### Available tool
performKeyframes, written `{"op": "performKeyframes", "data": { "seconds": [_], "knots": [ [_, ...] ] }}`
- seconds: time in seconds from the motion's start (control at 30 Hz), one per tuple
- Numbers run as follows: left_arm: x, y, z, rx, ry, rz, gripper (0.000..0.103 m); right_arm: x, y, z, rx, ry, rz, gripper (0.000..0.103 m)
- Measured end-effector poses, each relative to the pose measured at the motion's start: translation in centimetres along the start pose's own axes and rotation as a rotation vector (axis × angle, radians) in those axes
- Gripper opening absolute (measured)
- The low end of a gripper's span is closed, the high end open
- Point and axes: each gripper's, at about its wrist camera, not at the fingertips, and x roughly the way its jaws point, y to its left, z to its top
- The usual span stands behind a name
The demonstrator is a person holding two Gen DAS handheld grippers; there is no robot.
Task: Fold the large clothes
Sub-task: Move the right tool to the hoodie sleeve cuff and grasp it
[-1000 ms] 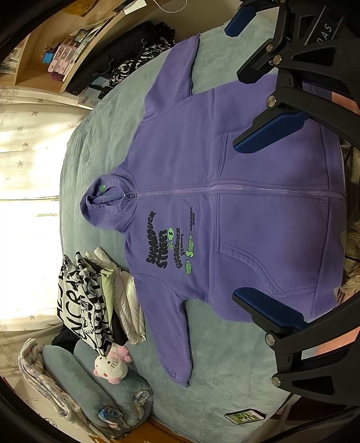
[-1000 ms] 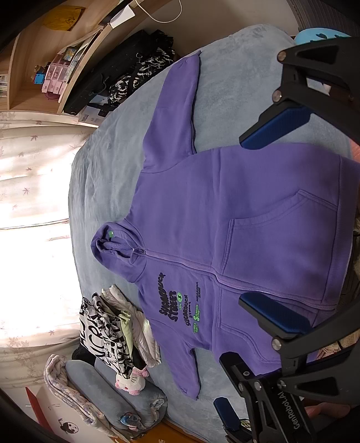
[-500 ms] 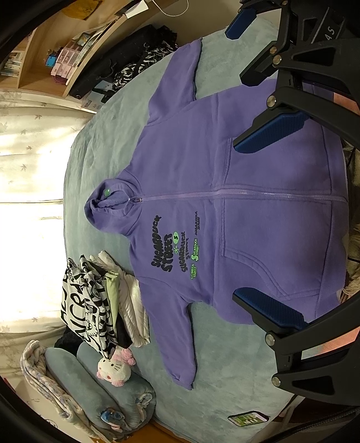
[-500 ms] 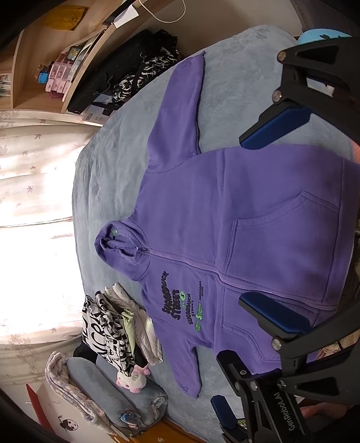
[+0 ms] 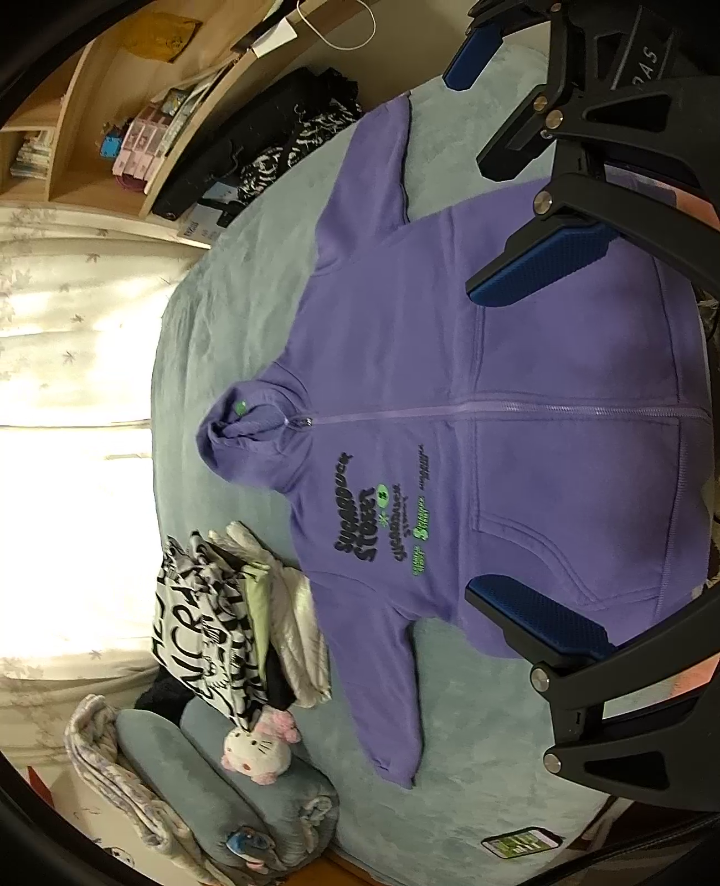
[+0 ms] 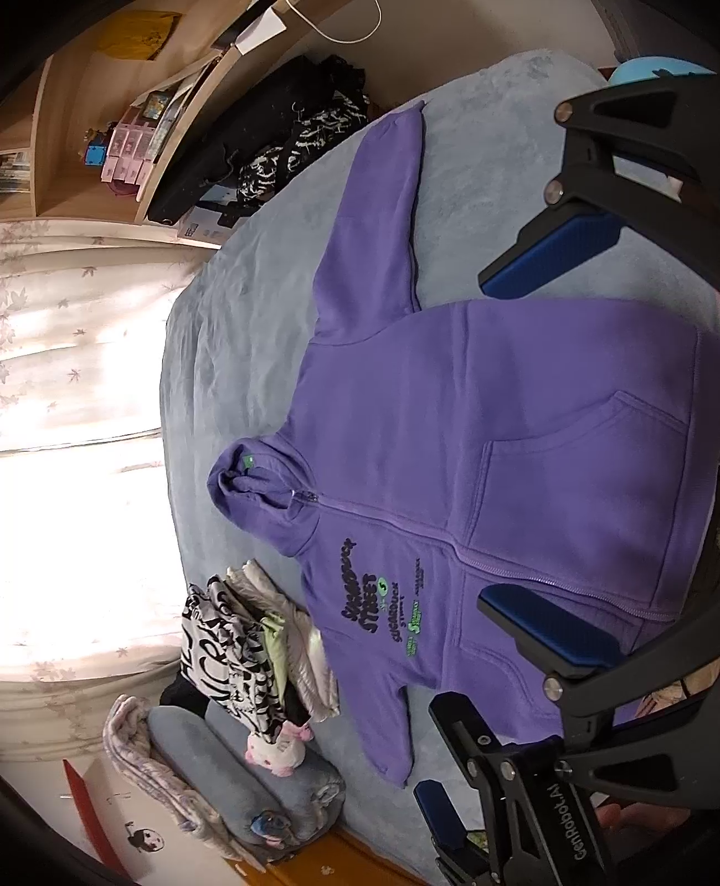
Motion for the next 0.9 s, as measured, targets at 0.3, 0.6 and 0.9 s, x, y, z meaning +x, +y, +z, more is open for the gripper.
{"op": "performKeyframes", "data": {
  "seconds": [0.3, 0.6, 0.9],
  "knots": [
    [-1.9, -0.8, 1.4, 0.033, -0.121, -0.085, 0.097, -1.9, -1.2, 1.3, -0.004, -0.085, 0.052, 0.103],
    [-3.0, -4.2, 5.0, 0.166, -0.135, -0.111, 0.102, -4.2, -3.5, 3.6, 0.015, -0.212, 0.134, 0.103],
    [-0.4, -9.4, 10.2, 0.234, -0.211, -0.093, 0.102, -4.6, -9.8, 7.0, 0.093, -0.300, 0.053, 0.103]
  ]
}}
